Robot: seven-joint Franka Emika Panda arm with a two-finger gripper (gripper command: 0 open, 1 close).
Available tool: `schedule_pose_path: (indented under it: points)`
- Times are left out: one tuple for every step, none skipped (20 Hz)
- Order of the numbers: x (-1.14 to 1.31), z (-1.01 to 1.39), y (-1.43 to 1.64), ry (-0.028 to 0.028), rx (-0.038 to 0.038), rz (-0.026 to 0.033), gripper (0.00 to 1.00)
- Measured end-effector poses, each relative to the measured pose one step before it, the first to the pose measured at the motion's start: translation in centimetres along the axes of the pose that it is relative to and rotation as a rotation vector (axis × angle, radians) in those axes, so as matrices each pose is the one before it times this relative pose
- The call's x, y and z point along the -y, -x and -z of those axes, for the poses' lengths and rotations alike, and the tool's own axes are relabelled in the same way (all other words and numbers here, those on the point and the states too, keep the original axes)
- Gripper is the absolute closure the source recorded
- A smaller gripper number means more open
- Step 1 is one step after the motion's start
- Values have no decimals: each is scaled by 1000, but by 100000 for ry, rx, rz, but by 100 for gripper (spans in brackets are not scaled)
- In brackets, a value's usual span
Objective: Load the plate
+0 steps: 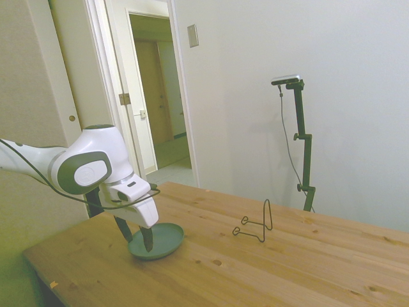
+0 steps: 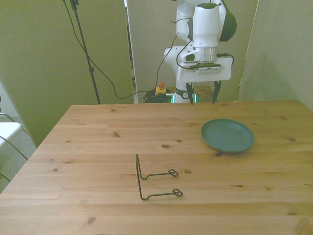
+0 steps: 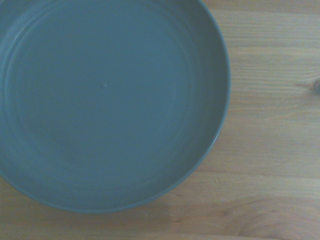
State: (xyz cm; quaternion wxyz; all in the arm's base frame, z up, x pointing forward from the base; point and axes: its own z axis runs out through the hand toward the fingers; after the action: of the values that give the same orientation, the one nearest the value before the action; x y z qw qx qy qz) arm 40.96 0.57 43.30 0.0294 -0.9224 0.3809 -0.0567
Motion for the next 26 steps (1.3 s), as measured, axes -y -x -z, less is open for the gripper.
schedule_pose_path:
  points:
    - [4, -35, -36, 0, -37, -234, 0]
    - [-128, -166, -108, -178, -515, -1718, 0]
    - [-52, 31, -262, -308, -765, -967, 0]
    - [-89, 76, -498, -73, -698, -1514, 0]
    - [-65, 92, -667, 127, -484, -1504, 0]
    - [-1, 54, -855, 493, -646, -1177, 0]
    - [53, 49, -912, 589, -756, -1189, 0]
    - [129, -61, -961, 474, -349, -1302, 0]
    - [94, -148, -967, 273, 71, -1233, 0]
    - [76, -292, -925, 429, 295, -1075, 0]
    - [75, -370, -783, 408, 569, -983, 0]
    - [146, -466, -716, 478, 729, -881, 0]
    - [152, -574, -606, 843, 1025, -678, 0]
    - [214, -596, -527, 1186, 1286, -485, 0]
    - [274, -588, -496, 851, 1036, -394, 0]
    - [256, -628, -407, 893, 1759, -373, 0]
    - [270, -542, -352, 223, 2930, -252, 0]
    - [232, -364, -385, -1044, 3317, 666, 0]
    - [171, -271, -451, -1979, 2542, 1052, 0]
    - [25, -135, -443, -2074, 1960, 1032, 0]
    - [-109, -85, -395, -1692, 1429, 1021, 0]
    - [-117, -4, -295, -1444, 786, 709, 0]
    - [-84, 23, -167, -1275, 503, 513, 0]
    - [-16, -6, -71, -1346, 612, 382, 0]
    - [66, -45, -3, -1438, 489, -219, 0]
    - [118, -164, 72, -1638, 697, -1000, 0]
